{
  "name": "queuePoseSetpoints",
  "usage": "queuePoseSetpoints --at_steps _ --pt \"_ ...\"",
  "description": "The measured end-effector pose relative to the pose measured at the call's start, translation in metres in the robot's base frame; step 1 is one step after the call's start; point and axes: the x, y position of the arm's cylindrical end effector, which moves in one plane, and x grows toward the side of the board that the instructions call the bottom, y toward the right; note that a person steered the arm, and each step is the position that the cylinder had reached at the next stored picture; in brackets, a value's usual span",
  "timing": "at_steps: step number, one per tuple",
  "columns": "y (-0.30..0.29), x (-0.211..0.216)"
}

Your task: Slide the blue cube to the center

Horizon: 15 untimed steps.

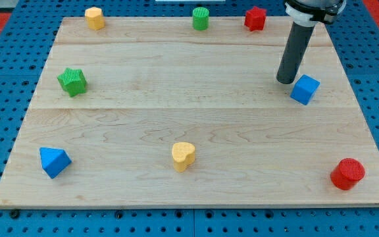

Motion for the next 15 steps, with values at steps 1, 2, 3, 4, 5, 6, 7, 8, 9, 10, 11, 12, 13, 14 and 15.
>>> queuePoseSetpoints --at_steps 1,2,3,4,5,6,7,8,9,10,11,12,13,14,15 --pt "0.0 0.0" --pt "0.0 0.0" --pt "-0.001 -0.003" --pt "-0.001 0.0" --pt "0.002 0.001" --pt "0.009 0.002" --pt "0.012 -0.014" --pt "0.018 -0.024" --pt "0.014 -0.045" --pt "0.014 -0.058" --pt "0.024 -0.054" --pt "0.026 -0.054" --pt "0.044 -0.045" --pt "0.054 -0.025" --pt "0.048 -0.024"
